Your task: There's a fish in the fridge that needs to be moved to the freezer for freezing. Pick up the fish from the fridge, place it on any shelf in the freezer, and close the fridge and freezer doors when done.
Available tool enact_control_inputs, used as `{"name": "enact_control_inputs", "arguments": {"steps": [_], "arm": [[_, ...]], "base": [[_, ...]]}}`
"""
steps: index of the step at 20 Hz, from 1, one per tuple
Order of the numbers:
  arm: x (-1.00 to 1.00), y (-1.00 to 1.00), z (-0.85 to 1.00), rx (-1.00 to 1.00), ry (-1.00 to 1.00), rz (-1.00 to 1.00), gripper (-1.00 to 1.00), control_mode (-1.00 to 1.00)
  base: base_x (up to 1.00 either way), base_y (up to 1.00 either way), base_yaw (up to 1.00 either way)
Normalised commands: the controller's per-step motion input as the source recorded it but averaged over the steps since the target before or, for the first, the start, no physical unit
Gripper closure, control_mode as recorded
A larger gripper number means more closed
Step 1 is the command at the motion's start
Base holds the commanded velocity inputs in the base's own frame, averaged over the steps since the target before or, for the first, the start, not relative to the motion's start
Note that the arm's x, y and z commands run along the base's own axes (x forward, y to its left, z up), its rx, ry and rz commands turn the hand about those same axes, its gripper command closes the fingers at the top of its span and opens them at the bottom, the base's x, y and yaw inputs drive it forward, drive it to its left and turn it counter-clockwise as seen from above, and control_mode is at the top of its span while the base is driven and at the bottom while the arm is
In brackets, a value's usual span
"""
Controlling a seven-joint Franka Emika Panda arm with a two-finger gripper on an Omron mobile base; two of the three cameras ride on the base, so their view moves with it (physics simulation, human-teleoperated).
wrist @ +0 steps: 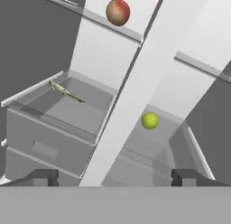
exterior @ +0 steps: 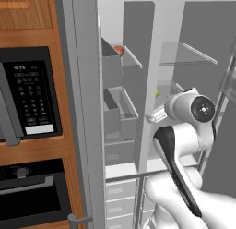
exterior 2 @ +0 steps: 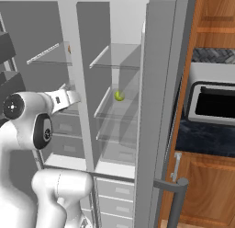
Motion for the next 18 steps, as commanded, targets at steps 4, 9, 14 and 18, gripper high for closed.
{"name": "enact_control_inputs", "arguments": {"steps": [4, 9, 14, 18], "arm": [[-0.31, -0.16, 0.01, 0.31, 0.0, 0.01, -1.0, -1.0], [-0.4, -0.16, 0.0, 0.21, 0.0, 0.0, -1.0, -1.0], [-0.3, 0.0, 0.0, 0.07, 0.0, -0.07, -1.0, -1.0], [-0.12, 0.0, -0.06, 0.1, 0.0, -0.2, -1.0, -1.0]], "base": [[0.0, 0.0, 0.0], [0.0, 0.0, 0.0], [0.0, 0.0, 0.0], [0.0, 0.0, 0.0]]}}
